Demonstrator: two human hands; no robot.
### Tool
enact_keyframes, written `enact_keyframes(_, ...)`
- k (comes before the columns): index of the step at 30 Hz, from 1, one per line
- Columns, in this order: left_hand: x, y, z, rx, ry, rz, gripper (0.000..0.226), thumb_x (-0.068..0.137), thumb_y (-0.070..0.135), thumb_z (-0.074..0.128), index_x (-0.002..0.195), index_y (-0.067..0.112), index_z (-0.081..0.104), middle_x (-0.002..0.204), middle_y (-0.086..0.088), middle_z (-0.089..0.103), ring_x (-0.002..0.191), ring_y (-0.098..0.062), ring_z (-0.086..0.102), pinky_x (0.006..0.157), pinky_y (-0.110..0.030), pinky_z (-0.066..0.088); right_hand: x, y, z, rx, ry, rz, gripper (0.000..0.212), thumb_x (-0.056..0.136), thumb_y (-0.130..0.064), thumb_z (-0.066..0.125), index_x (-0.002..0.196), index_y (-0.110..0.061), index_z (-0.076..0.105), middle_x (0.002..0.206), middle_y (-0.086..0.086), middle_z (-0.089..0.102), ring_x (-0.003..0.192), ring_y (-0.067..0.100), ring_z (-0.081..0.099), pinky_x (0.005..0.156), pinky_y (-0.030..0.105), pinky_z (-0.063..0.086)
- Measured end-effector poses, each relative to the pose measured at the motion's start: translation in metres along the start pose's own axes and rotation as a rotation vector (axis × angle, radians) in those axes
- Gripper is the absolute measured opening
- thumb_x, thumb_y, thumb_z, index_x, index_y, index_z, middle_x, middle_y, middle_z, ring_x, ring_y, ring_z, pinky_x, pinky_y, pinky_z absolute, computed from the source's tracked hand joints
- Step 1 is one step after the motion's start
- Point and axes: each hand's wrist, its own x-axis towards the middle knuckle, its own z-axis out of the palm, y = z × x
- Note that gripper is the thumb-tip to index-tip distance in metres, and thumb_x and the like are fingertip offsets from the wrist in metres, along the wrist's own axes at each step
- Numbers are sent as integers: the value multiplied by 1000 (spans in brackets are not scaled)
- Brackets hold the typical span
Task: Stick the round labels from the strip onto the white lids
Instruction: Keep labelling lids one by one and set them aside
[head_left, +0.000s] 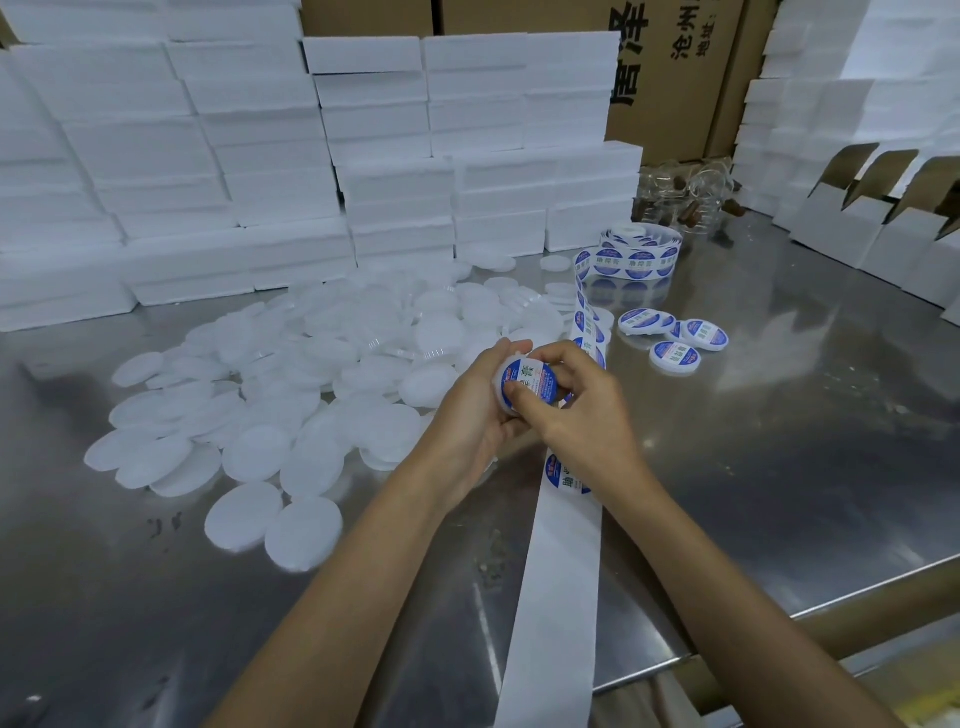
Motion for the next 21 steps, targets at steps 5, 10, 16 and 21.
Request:
enact_keyframes(5,2,0,-4,-54,-1,7,41,106,26,42,137,2,56,109,-21,65,101,-32,64,92,-38,55,1,5,-5,-135,10,-14,43,80,-34,77,114,-36,49,62,-2,55,53,6,46,59,28,44)
enact_keyframes(10,3,0,-10,-155,-67,-24,39,107,25,42,134,2,57,112,-25,68,111,-38,67,91,-40,58,-2,8,-9,-342,46,54,47,73,-67,66,92,-30,44,65,-17,56,63,4,55,60,33,45)
enact_keyframes(16,4,1,-15,-182,-139,-12,37,103,17,50,136,1,57,106,-23,69,100,-34,68,93,-42,58,-6,9,-10,-563,59,-50,45,90,-65,48,79,-22,44,61,-9,52,63,10,53,53,30,33)
enact_keyframes(21,4,0,-17,-209,-181,5,35,102,16,52,134,2,57,105,-18,74,99,-30,73,82,-39,62,-2,11,-13,-538,65,-87,26,102,-34,45,82,-18,46,58,-5,46,59,15,46,54,34,30)
